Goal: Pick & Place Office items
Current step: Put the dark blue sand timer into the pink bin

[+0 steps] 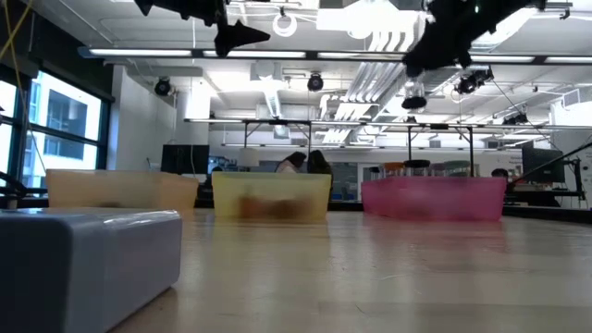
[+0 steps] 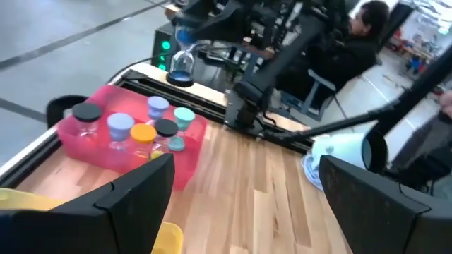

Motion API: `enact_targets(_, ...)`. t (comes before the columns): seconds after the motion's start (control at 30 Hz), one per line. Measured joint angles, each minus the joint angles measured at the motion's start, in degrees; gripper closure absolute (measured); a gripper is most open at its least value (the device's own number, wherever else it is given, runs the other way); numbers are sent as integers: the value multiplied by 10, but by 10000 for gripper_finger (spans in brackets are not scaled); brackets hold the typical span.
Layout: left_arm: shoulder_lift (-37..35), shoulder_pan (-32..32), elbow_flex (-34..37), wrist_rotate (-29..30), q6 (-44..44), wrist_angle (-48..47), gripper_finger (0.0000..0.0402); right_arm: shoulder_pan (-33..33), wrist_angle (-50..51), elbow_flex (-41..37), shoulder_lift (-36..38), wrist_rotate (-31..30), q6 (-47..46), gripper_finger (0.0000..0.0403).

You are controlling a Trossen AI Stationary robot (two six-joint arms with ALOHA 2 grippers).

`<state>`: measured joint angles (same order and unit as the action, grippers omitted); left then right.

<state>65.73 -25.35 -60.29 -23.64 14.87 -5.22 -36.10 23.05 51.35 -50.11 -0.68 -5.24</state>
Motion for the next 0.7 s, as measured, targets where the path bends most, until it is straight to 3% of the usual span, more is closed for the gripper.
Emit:
enact_targets(0.17,0,-17,0,-2,6,25,57,-125,-75,-63,-4,88,13,210)
enact_targets(0.3,0,-24,0,-2,12,46,57,-186,-124,-98,-13,100,28,212)
enact_targets(0.7,0,-39,0,-3,26,58,57,-245,-234,-162,-102,111,29,212)
